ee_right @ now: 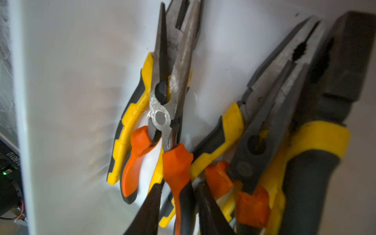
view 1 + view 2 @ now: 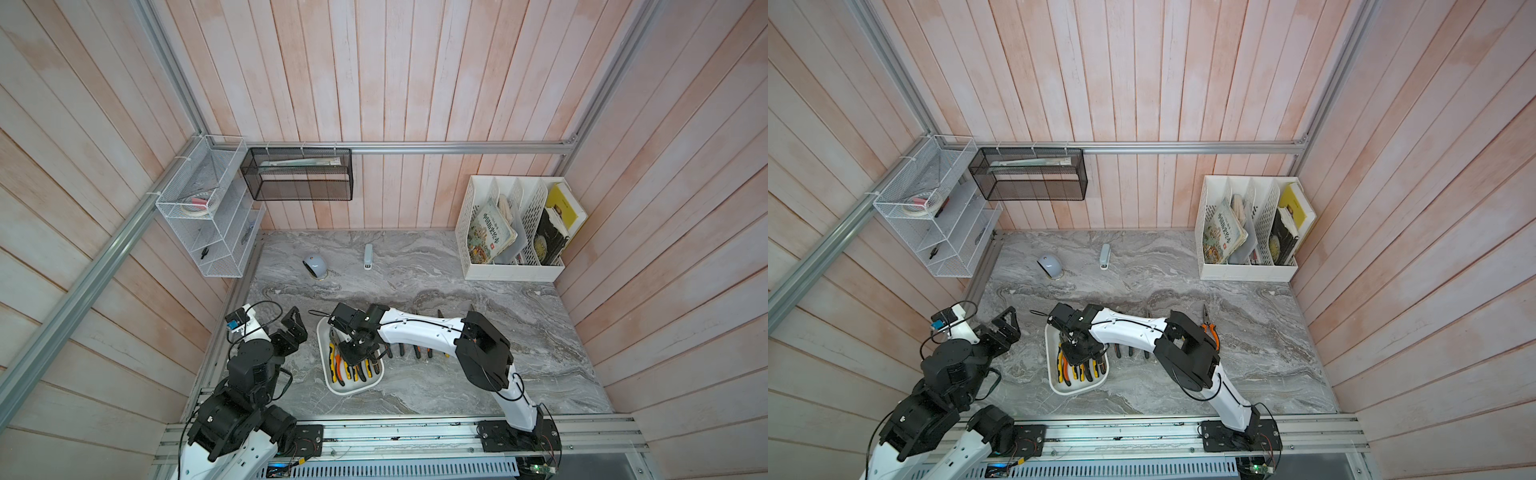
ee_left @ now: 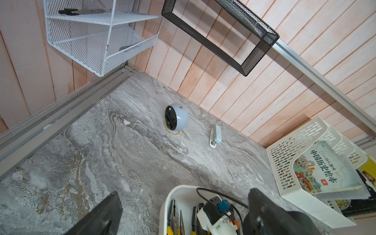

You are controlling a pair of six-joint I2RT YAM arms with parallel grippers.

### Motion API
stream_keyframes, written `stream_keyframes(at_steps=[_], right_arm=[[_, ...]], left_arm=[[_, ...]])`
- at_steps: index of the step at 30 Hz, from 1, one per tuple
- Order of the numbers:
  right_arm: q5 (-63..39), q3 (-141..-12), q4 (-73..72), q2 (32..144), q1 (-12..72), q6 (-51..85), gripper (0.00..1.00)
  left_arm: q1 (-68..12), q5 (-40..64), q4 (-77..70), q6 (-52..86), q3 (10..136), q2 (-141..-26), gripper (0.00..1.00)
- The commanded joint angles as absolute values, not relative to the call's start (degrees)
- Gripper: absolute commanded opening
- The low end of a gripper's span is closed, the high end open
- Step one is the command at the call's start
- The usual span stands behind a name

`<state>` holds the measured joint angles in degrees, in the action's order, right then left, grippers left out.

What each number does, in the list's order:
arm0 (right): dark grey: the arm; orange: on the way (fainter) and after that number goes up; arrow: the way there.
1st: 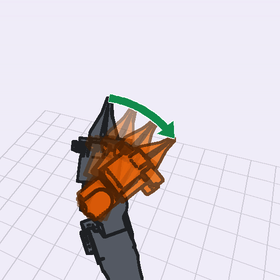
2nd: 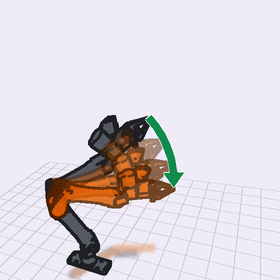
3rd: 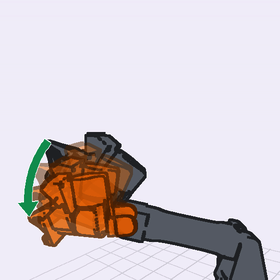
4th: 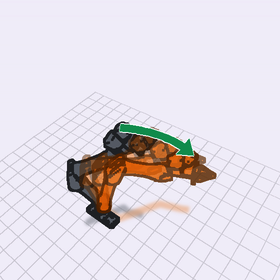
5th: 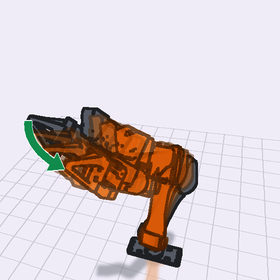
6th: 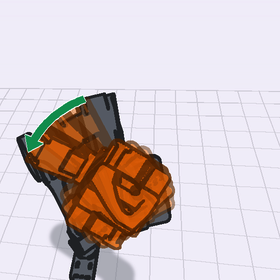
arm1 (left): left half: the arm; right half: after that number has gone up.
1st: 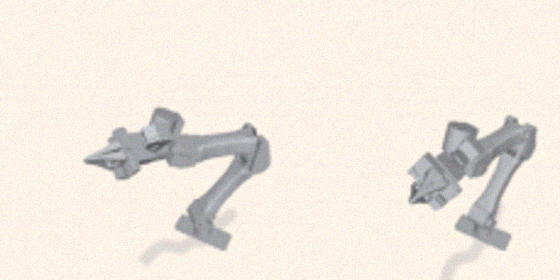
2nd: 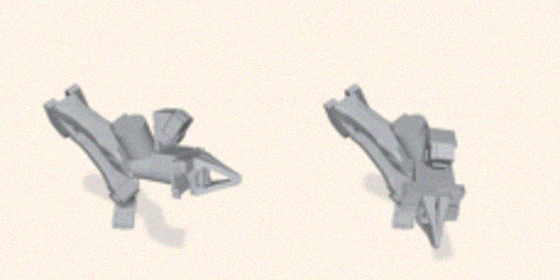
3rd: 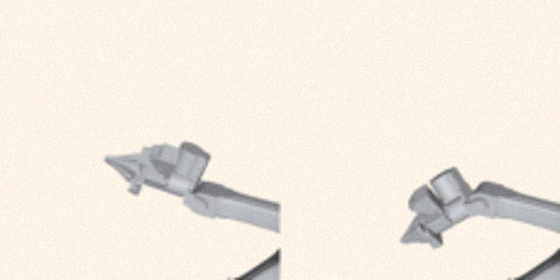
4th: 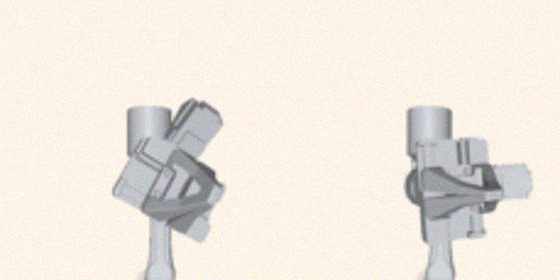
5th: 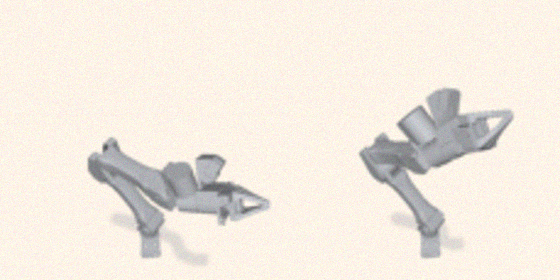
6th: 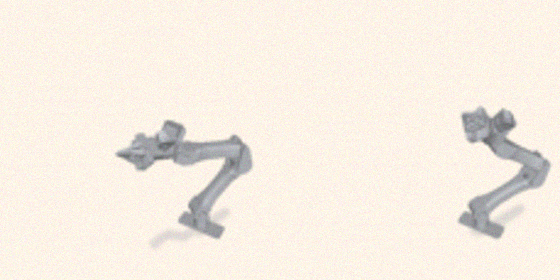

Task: Take the pliers out of the storage box
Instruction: Pick up the pliers from the storage box.

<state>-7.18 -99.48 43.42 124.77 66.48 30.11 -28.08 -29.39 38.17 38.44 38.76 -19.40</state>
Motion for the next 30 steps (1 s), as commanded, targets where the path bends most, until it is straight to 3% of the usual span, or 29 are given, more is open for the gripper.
stream_keyframes(at_steps=[1, 4, 9, 14, 30], right_arm=[[-7.10, -100.21, 45.79, 127.16, 66.96, 29.62, 0.34], [-7.37, -100.66, 45.79, 127.95, 67.16, 29.71, 0.31], [-7.07, -101.19, 45.69, 127.87, 67.27, 30.06, 0.11], [-5.89, -100.60, 44.04, 125.20, 67.31, 30.48, 0.01], [-6.90, -86.81, 30.15, 107.37, 63.34, 36.01, 0.00]], left_arm=[[-28.41, -29.15, 38.41, 38.16, 38.41, -18.96, 1.00], [-28.39, -28.70, 38.32, 38.03, 38.41, -19.48, 1.00], [-28.45, -28.09, 38.14, 37.79, 38.41, -20.38, 1.00], [-28.48, -27.71, 37.97, 37.62, 38.45, -20.67, 1.00], [-28.91, -25.69, 37.42, 37.10, 38.32, -22.14, 1.00]])
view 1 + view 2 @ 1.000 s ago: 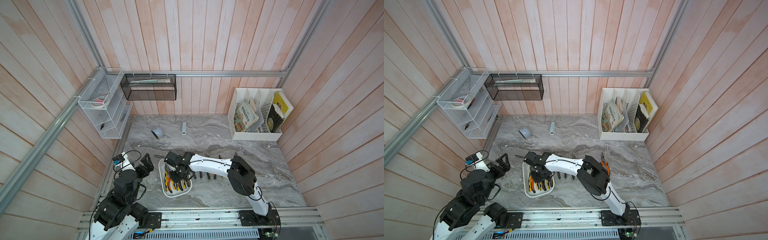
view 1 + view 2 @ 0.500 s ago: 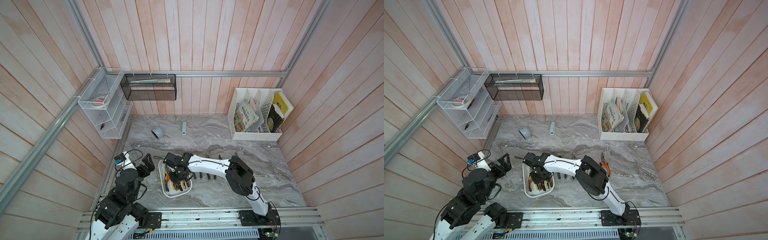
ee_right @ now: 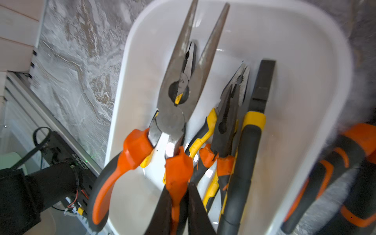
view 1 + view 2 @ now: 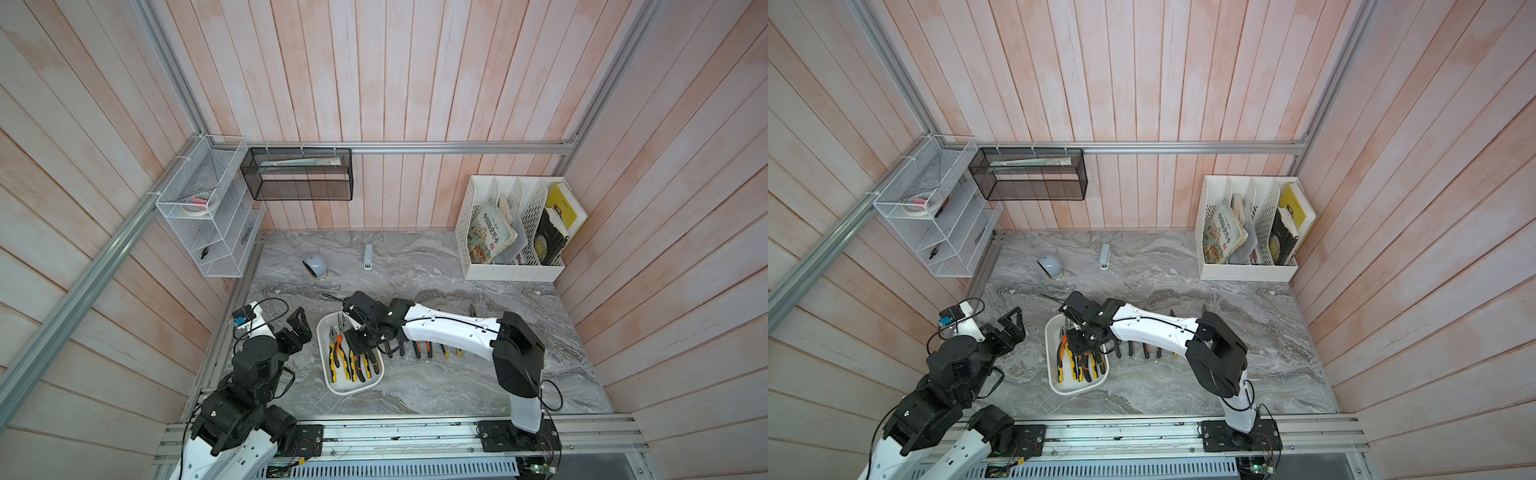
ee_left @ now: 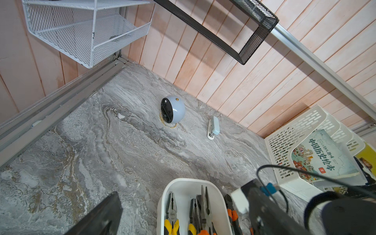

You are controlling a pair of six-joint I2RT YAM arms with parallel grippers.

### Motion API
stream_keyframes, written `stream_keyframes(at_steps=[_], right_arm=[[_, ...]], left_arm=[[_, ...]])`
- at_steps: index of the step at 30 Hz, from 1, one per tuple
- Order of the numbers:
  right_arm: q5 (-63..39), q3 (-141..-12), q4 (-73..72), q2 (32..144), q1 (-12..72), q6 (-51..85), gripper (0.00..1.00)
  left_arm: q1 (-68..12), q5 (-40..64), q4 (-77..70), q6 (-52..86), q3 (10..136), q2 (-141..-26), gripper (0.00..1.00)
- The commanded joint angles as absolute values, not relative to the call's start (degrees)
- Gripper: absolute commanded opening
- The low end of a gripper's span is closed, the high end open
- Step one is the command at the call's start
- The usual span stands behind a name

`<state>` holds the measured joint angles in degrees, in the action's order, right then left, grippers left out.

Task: Take the pliers out of the storage box
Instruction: Pick up the pliers from the storage box, then place the pliers at the center of the board.

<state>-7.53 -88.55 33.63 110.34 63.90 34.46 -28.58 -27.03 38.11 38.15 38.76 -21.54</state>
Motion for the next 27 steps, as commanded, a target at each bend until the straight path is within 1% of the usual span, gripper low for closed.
stream_keyframes(at_steps=[1, 10, 18, 27], right_arm=[[-6.53, -85.92, 29.94, 106.42, 63.14, 36.24, 0.00], [-3.23, -75.18, 29.43, 94.52, 59.68, 37.02, 0.00], [-1.84, -62.34, 29.35, 81.17, 54.69, 37.18, 0.00], [-3.32, -50.55, 27.46, 76.28, 55.33, 39.61, 0.00]], left_arm=[[-29.01, -25.33, 37.30, 36.96, 38.32, -22.45, 1.00], [-29.84, -21.95, 36.15, 35.51, 38.33, -26.25, 1.00], [-30.32, -19.01, 35.17, 34.28, 38.32, -30.08, 1.00], [-30.85, -16.36, 34.63, 33.40, 38.58, -34.31, 1.00]])
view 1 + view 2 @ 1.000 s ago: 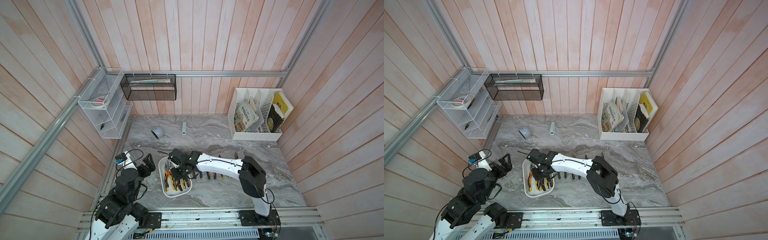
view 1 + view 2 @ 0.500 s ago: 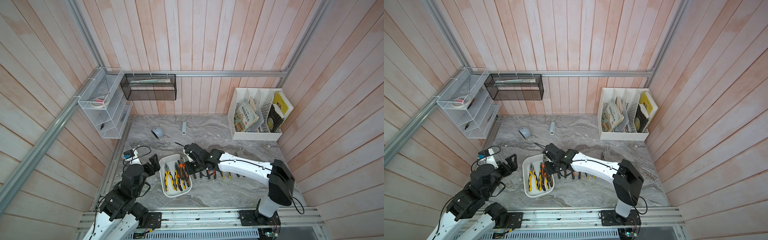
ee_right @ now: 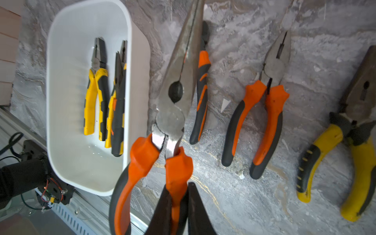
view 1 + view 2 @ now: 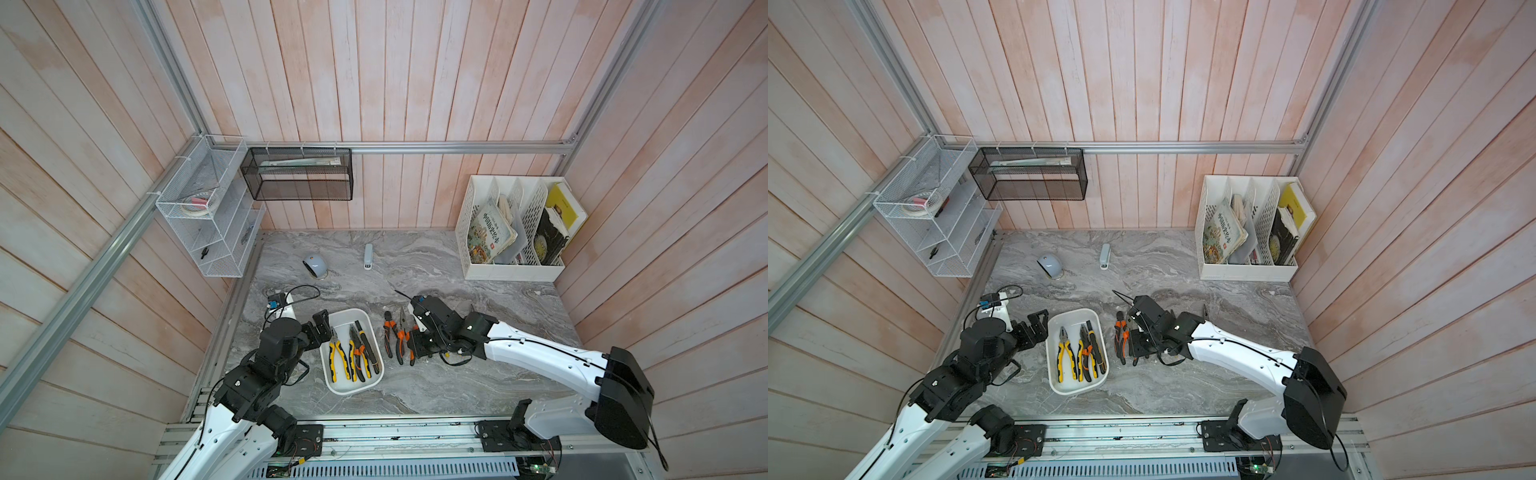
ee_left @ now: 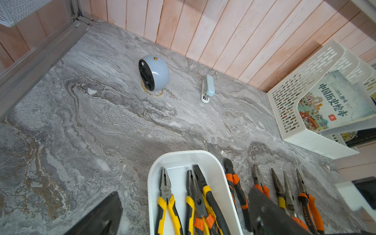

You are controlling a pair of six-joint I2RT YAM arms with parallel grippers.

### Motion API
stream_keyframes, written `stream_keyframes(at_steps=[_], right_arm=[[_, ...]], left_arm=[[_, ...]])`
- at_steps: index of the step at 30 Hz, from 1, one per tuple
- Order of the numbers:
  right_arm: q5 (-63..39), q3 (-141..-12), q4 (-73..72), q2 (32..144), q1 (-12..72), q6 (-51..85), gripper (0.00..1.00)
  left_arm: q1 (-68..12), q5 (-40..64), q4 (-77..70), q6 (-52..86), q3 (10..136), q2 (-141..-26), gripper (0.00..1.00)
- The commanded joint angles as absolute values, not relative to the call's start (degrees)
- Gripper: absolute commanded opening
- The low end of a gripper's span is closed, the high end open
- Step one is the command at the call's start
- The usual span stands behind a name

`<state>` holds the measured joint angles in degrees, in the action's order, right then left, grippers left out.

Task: Take the pliers out of the storage box
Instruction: Place the pliers at the center of the board.

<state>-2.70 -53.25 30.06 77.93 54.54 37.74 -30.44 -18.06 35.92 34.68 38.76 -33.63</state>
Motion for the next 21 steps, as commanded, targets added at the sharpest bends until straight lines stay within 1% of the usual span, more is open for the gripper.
stream_keyframes(at_steps=[1, 15, 21], right_arm=[[-3.38, -49.52, 26.87, 75.91, 55.62, 40.19, 0.00], [-4.06, -43.01, 21.18, 75.84, 59.94, 46.10, 0.00], [-4.92, -41.75, 18.47, 78.35, 62.40, 48.15, 0.00]], left_arm=[[-30.99, -16.22, 34.58, 33.32, 38.63, -34.63, 1.00], [-32.05, -15.30, 34.28, 32.96, 38.58, -36.86, 1.00], [-32.07, -15.05, 34.19, 32.88, 38.58, -37.04, 1.00]])
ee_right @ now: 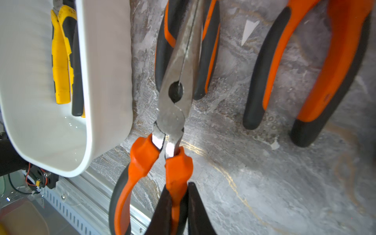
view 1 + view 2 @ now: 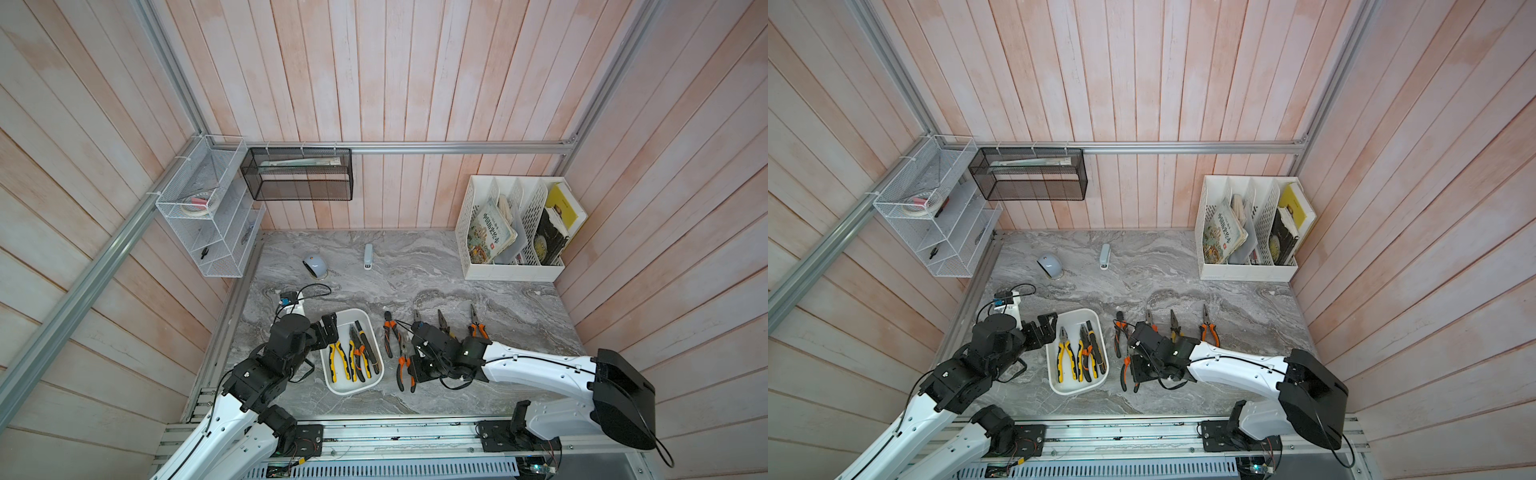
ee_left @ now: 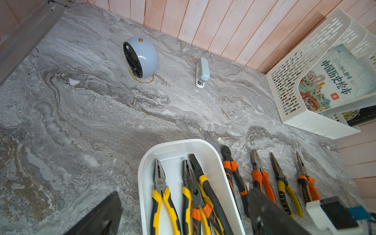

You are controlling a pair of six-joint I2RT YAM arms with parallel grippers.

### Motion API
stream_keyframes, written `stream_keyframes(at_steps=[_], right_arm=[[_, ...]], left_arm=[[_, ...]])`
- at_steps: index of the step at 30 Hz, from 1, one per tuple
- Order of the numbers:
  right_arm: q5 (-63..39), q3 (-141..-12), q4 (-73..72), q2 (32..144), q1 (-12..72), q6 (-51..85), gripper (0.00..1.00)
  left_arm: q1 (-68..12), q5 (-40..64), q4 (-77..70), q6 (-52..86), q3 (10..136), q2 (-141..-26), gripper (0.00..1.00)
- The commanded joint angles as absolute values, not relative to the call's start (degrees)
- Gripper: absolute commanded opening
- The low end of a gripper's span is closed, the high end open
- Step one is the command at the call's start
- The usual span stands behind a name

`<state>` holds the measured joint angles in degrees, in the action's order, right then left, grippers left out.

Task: Take the pliers out of the storage box
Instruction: Place the pliers at the center of the board.

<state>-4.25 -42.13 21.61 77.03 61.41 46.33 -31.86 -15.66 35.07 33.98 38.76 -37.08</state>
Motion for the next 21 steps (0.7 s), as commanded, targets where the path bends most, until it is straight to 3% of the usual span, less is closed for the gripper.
stream_keyframes(at_steps=[1, 21], right_arm=[[-5.04, -41.82, 18.25, 79.09, 62.72, 48.19, 0.00], [-6.77, -43.33, 17.66, 87.42, 62.80, 48.31, 0.00]], left_arm=[[-32.17, -15.03, 34.19, 32.87, 38.58, -37.00, 1.00], [-32.69, -15.38, 34.28, 32.96, 38.58, -36.97, 1.00]])
